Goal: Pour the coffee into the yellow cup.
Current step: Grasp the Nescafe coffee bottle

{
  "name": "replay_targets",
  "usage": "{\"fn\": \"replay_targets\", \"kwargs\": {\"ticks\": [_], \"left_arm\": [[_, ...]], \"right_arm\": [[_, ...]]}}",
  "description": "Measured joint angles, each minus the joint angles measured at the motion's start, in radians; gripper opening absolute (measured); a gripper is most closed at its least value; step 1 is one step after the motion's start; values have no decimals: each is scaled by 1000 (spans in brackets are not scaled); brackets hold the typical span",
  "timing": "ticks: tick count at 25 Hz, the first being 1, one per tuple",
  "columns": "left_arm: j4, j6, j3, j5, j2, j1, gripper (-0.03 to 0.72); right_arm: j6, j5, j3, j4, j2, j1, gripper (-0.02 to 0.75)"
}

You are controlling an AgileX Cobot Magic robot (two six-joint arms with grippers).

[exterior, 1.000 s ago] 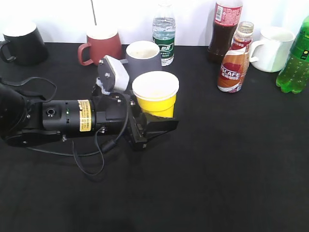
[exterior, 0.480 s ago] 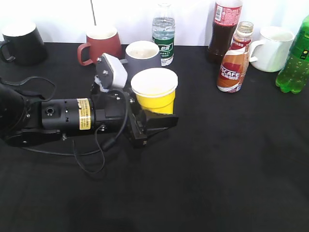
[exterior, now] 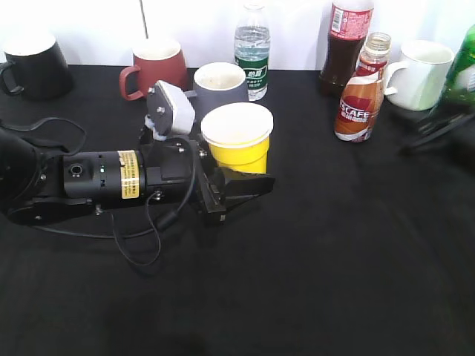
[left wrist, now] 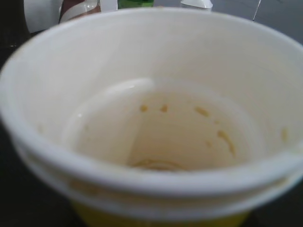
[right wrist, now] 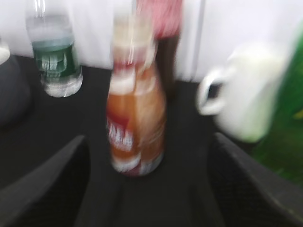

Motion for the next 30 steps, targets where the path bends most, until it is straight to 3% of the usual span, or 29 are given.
{"fn": "replay_targets", "kwargs": {"ticks": [4,8,17,21,30], "left_arm": [[0,0,0,0,0,0,448],[0,0,0,0,0,0,447],[0,0,-1,0,0,0,447],[0,0,-1,0,0,0,447],[41,0,-4,30,0,0,447]], "right_arm": [[9,-7,-82,-97,167,1,599],[11,-10,-178,-101,260,1,635],[68,-4,-441,-151,448,10,625],[71,24,-458,-160,448,12,533],[73,55,-436,-200,408,12,533]]}}
